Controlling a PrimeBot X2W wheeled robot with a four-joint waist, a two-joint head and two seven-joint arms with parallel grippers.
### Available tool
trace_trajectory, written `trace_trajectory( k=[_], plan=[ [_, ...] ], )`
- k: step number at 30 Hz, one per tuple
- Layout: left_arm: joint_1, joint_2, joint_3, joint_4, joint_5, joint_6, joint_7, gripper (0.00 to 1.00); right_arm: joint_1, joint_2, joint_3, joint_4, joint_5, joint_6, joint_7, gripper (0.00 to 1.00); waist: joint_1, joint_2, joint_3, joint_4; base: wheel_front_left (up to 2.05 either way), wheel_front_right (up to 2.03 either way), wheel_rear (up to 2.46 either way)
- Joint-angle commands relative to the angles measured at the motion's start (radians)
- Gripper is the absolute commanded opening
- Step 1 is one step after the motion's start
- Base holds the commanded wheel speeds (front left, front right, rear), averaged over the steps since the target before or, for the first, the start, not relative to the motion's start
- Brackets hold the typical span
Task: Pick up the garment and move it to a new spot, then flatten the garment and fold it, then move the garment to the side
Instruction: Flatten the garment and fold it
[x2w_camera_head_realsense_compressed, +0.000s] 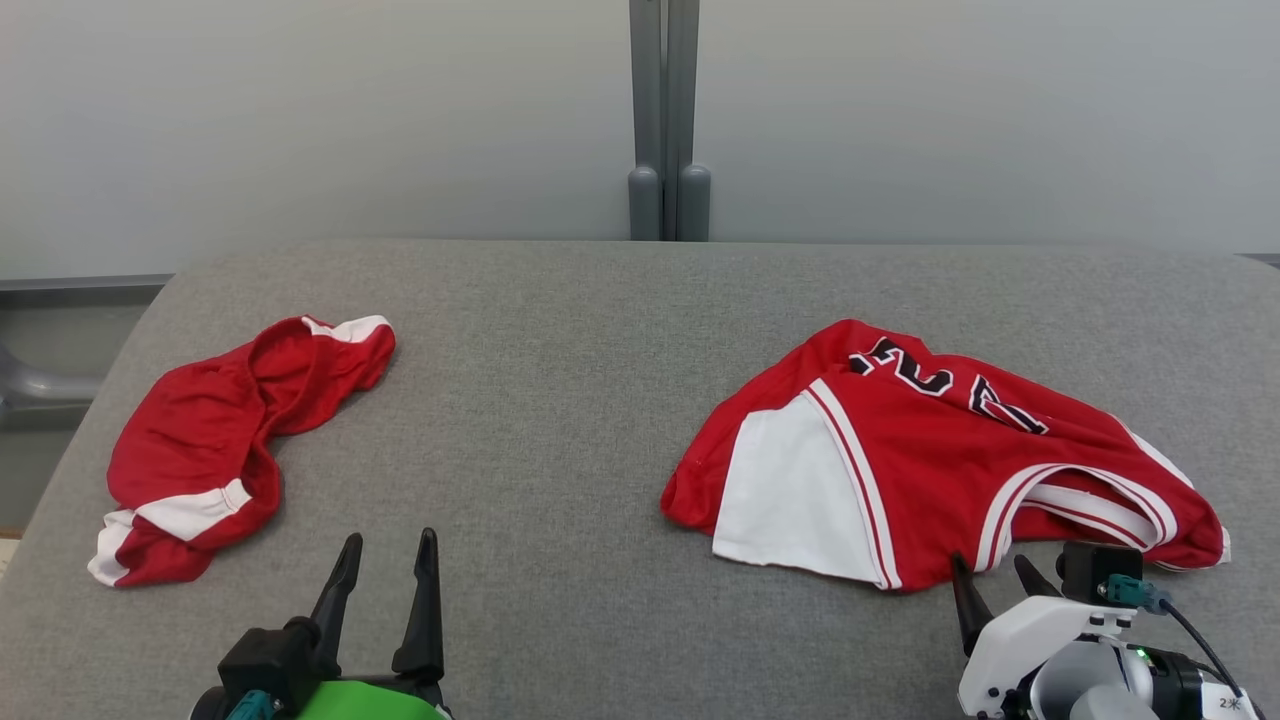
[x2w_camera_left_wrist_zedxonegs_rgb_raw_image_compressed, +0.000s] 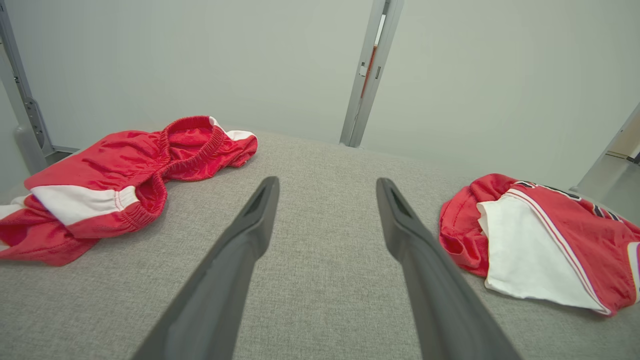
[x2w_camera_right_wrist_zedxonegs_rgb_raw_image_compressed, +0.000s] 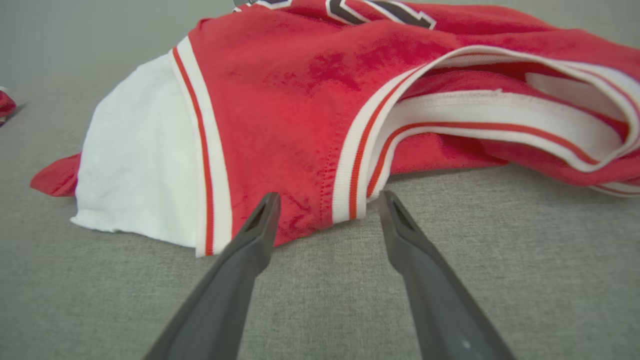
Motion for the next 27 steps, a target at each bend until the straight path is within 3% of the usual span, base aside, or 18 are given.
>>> trace_trajectory(
  k=[1,9,11,18,27],
  plan=[
    [0.000,0.003,-0.003,0.000,0.002,0.001,-0.001,1.00,-0.018,-0.005,-0.004,0.019,0.007,-0.001,0.004,1.00,0.0000,0.0000,0.006,0.005,0.00,0.00,0.00],
    [-0.008,0.003,-0.015,0.007,0.011,-0.003,-0.001,1.00,-0.111,-0.004,-0.029,0.161,-0.027,-0.001,-0.027,1.00,0.0000,0.0000,0.023,0.042,0.00,0.00,0.00],
    [-0.005,0.003,-0.013,0.006,0.014,-0.004,-0.001,1.00,-0.131,-0.005,-0.040,0.200,-0.055,-0.001,-0.031,0.00,0.0000,0.0000,0.025,0.046,0.00,0.00,0.00],
    [0.006,0.003,-0.002,0.002,0.012,-0.005,-0.001,1.00,-0.168,-0.005,-0.178,0.239,-0.213,-0.002,-0.070,0.00,0.0000,0.0000,0.028,0.039,0.00,0.00,0.00],
    [0.006,0.003,-0.011,0.004,0.002,0.001,-0.001,1.00,-0.135,-0.031,-0.448,0.002,-0.546,-0.002,0.034,0.00,0.0000,0.0000,0.019,0.024,0.00,0.00,0.00]
  ],
)
